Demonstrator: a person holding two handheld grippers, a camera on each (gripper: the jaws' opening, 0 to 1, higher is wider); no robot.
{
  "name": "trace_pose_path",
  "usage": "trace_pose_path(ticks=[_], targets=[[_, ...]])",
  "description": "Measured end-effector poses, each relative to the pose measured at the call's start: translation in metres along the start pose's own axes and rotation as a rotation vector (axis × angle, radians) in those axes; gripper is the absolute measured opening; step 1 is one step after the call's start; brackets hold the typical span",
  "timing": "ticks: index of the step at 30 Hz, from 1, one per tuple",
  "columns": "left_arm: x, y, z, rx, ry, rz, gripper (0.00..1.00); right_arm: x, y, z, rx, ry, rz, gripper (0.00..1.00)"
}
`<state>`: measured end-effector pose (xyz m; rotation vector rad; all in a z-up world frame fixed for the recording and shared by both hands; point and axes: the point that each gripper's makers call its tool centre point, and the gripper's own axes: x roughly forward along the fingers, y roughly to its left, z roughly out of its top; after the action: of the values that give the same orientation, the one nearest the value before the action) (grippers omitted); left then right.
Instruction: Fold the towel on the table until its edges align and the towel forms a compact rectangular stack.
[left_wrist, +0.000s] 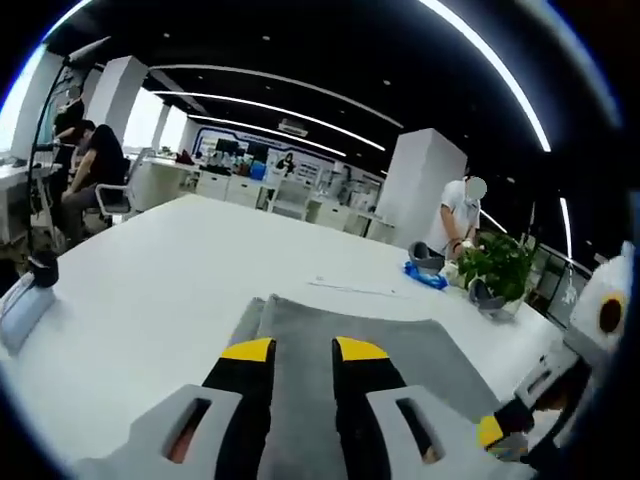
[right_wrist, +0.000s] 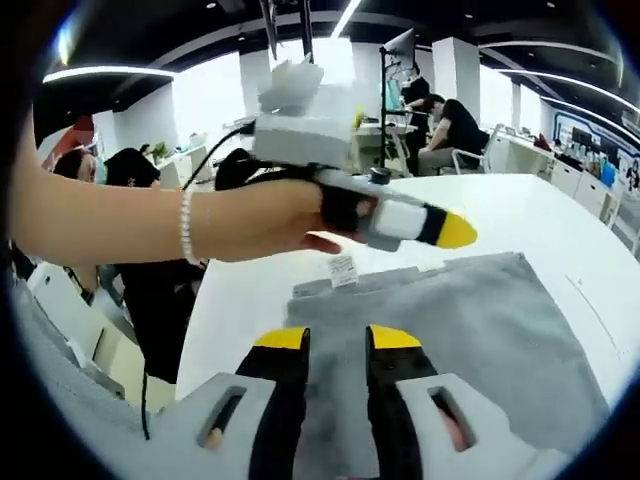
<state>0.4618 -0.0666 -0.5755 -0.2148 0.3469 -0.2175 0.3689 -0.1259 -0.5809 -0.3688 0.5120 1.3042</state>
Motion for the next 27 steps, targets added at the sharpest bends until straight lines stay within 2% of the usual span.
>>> trace_pose_path(ticks=[6,9,11,12,14,18,20,21,27], targets=[[-0.027,-0.018,-0.024,0.07,0.018,0.044,0.24,-0.038,-0.055,-0.021,0.039,0.022,-0.108,0.17],[-0.039,-0.022,-0.04,0.036,0.071,0.062,0.24,-0.06,-0.092,-0.036,0.03,0.061,-0.191,0.15],[-0.046,-0.024,-0.044,0.033,0.077,0.077,0.24,-0.071,-0.109,-0.041,0.035,0.071,-0.221,0.14],[-0.048,-0.025,-0.046,0.036,0.081,0.086,0.24,-0.081,-0.126,-0.044,0.044,0.076,-0.249,0.14],[-0.054,-0.026,-0.052,0.039,0.095,0.099,0.24,-0.09,-0.141,-0.046,0.046,0.075,-0.278,0.14],[-0.065,-0.032,-0.065,0.045,0.13,0.104,0.24,-0.101,-0.168,-0.055,0.081,0.077,-0.309,0.12],[-0.069,-0.034,-0.07,0.064,0.142,0.113,0.23,-0.104,-0.18,-0.063,0.066,0.097,-0.322,0.12],[-0.07,-0.034,-0.073,0.066,0.144,0.115,0.23,-0.108,-0.191,-0.072,0.025,0.135,-0.347,0.11],[-0.068,-0.036,-0.095,0.086,0.233,0.118,0.25,-0.11,-0.224,-0.106,0.083,0.192,-0.388,0.06]])
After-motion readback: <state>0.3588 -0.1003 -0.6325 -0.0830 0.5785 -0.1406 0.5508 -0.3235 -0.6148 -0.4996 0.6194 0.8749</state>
